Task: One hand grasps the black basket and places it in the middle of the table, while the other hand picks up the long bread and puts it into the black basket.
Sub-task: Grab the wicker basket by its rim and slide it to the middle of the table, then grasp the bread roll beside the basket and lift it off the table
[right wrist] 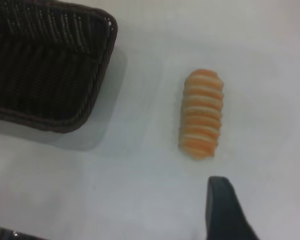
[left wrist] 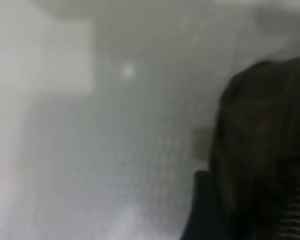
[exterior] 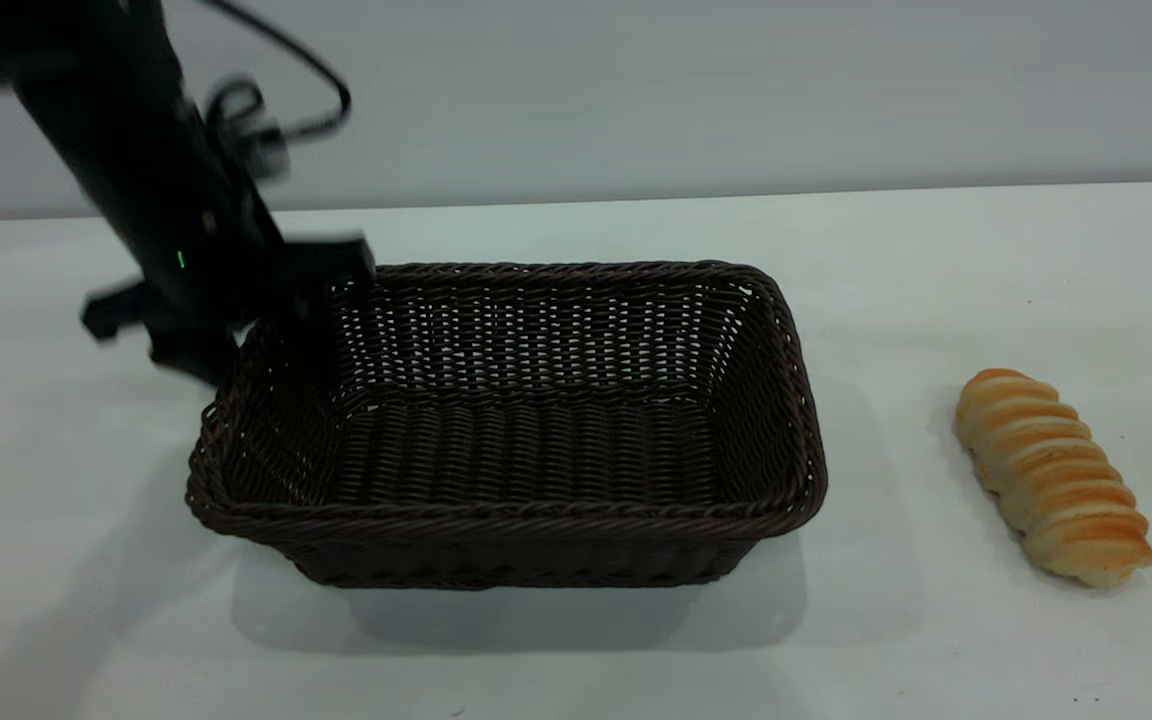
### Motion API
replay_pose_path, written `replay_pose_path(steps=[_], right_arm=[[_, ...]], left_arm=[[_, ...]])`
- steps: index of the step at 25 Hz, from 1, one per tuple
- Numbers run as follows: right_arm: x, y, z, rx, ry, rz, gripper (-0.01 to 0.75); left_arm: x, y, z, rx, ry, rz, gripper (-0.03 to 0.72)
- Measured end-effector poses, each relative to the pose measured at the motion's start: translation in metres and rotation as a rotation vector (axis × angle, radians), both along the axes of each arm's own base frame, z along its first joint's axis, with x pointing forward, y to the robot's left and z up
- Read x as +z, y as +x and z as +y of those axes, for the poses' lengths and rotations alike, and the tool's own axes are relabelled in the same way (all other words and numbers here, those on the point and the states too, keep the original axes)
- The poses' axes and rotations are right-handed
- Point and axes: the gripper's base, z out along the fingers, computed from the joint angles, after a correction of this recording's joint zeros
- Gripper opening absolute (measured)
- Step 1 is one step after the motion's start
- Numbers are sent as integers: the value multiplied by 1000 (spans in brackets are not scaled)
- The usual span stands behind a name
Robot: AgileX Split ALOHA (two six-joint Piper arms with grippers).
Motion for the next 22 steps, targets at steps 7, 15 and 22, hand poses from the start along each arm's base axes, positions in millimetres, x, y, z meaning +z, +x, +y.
replay_pose_path(steps=[7,15,22], right_arm=[[-16,33,8,63,88,117,374],[-69,114,12,105,181,208,374],[-144,179,5,15,184,259,374]], left_arm=[[80,-13,8,-75,50,-127,577],[143,-39,21,-124,126,-204,486],[150,-49,23,-129,138,-152,436]])
